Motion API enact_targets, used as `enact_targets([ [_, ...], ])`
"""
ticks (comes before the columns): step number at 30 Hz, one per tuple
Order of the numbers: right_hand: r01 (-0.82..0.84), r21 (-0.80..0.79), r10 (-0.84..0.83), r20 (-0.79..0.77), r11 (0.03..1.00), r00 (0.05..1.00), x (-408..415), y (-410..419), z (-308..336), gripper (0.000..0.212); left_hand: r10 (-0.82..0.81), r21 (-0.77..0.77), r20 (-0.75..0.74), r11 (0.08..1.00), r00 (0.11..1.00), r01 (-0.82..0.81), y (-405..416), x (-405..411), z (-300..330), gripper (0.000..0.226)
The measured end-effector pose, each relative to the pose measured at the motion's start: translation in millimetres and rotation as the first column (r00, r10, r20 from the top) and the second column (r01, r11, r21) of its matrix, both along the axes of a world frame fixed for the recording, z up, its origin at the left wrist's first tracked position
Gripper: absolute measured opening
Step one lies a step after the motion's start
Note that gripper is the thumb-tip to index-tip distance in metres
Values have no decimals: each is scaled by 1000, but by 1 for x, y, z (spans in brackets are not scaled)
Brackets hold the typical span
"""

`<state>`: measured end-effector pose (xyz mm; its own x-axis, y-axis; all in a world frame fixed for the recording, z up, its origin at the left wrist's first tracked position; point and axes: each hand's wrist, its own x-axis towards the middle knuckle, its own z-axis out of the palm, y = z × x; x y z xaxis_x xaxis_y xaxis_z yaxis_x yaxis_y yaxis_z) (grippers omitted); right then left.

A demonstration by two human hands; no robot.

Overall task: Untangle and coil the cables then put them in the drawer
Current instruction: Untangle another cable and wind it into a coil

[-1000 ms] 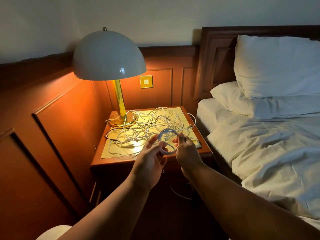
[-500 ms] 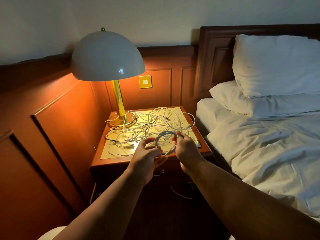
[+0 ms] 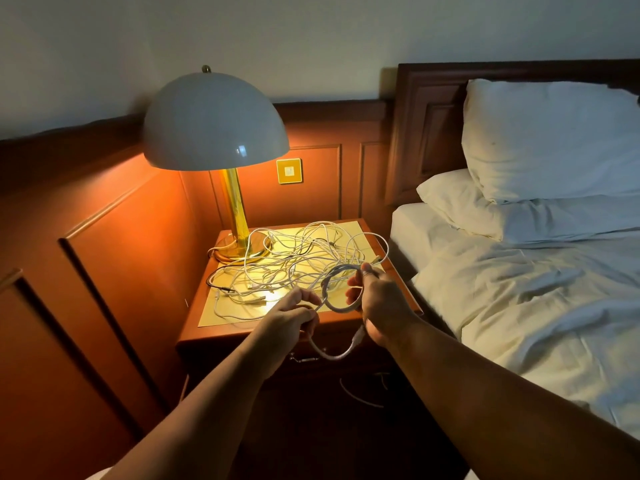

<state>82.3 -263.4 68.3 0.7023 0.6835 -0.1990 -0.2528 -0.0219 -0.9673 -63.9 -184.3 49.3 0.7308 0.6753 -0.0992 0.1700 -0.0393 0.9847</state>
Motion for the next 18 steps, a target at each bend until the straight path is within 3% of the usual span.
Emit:
enact_targets([
  [4,-22,109,49,-247,994,968,-2,-1,0,37,34,-17,-67,999,997,-35,-8,8,-12,13],
  [8,101,188,22,-558,977,829,-7,4,-3,37,217,-96,1,972,976,-215,-23,16,-21,13],
  [11,163,209,2,-620,964,785,-14,5,-1,34,377,-439,121,850,918,-291,-26,23,-22,11],
  [13,145,185,-16,-563,972,826,-21,4,0,35,469,-641,160,718,868,-270,-27,29,-20,14],
  [15,88,87,-51,-358,992,932,-29,4,-3,39,531,-726,169,637,830,-260,-30,34,-18,19],
  [18,59,-33,-63,-118,998,991,-36,2,-8,43,572,-726,193,630,797,-276,-33,39,-15,16],
])
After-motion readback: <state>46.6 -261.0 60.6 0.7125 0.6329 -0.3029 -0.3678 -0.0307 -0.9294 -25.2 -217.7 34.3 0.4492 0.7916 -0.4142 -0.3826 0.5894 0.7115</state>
